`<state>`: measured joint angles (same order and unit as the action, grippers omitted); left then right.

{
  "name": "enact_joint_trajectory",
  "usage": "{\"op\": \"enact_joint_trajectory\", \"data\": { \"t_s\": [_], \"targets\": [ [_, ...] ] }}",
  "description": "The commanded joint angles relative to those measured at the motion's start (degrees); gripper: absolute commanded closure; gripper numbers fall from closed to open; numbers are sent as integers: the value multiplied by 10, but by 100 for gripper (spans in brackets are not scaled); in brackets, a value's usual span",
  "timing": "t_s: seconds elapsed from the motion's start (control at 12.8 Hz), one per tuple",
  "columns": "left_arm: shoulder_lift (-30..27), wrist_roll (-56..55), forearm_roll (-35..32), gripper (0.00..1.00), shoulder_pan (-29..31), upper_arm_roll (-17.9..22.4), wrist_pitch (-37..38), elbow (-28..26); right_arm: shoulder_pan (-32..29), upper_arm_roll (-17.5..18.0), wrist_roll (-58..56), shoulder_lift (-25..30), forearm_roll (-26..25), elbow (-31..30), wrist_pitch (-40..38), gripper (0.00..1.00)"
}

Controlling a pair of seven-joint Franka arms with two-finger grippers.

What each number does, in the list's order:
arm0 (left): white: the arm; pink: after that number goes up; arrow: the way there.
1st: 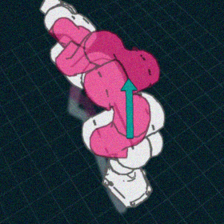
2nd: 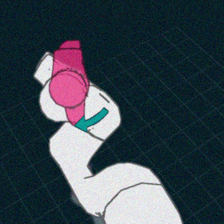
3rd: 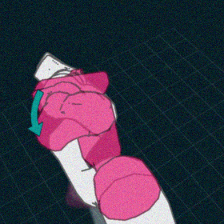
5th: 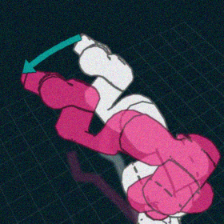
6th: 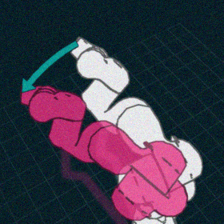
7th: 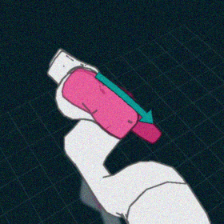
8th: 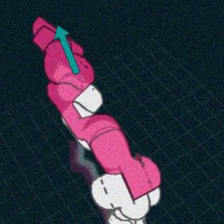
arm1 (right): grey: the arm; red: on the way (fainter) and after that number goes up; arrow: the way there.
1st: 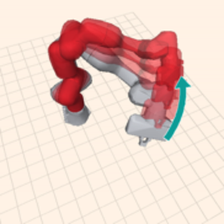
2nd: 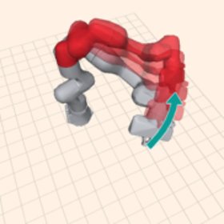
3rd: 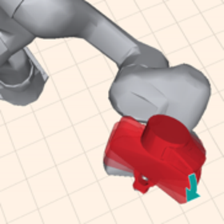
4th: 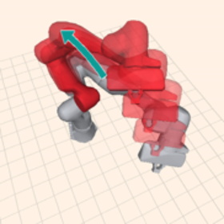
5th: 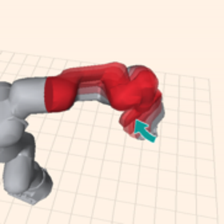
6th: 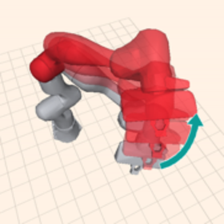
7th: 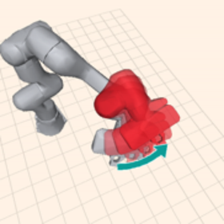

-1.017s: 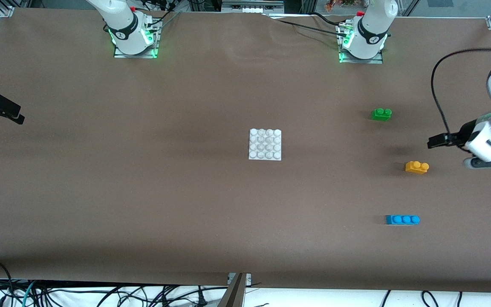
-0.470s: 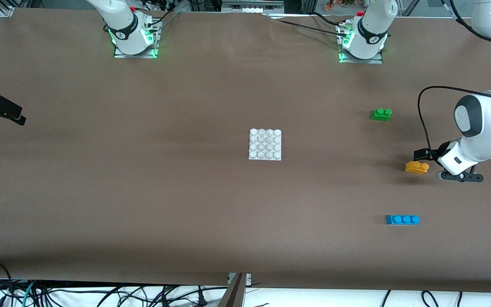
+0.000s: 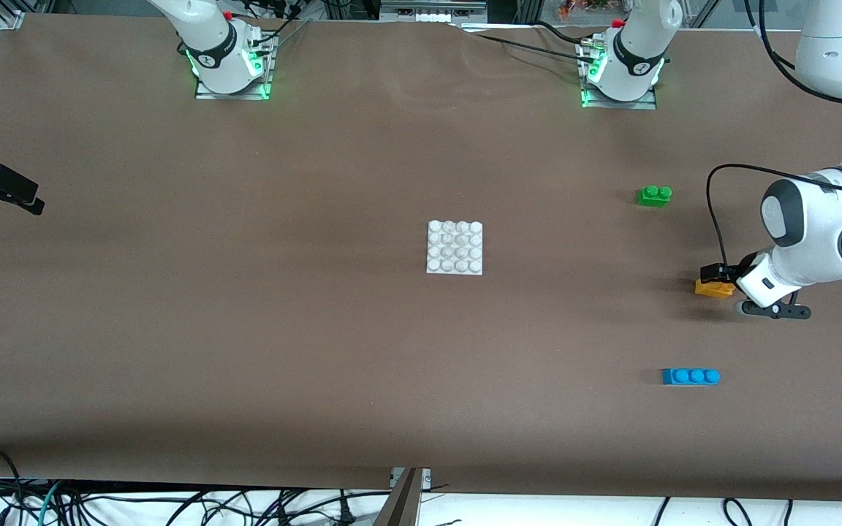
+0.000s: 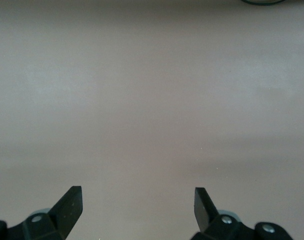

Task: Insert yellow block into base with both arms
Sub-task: 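Close the left gripper on the yellow brick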

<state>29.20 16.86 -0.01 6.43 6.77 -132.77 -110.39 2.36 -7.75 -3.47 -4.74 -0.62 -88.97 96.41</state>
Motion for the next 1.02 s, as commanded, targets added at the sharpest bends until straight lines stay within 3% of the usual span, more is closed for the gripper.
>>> {"op": "enact_joint_trajectory", "data": {
  "t_s": [0.0,0.7,0.94],
  "targets": [
    [6,12,2,0,0,1,-9,3,-3,1,-10,-5,-1,13,-3,1],
    [18,12,4,1,1,1,-15,3,-3,1,-10,-5,-2,13,-3,1],
    [17,13,4,17,4,2,-14,3,-3,1,-10,-5,-2,13,-3,1]
  ]
}}
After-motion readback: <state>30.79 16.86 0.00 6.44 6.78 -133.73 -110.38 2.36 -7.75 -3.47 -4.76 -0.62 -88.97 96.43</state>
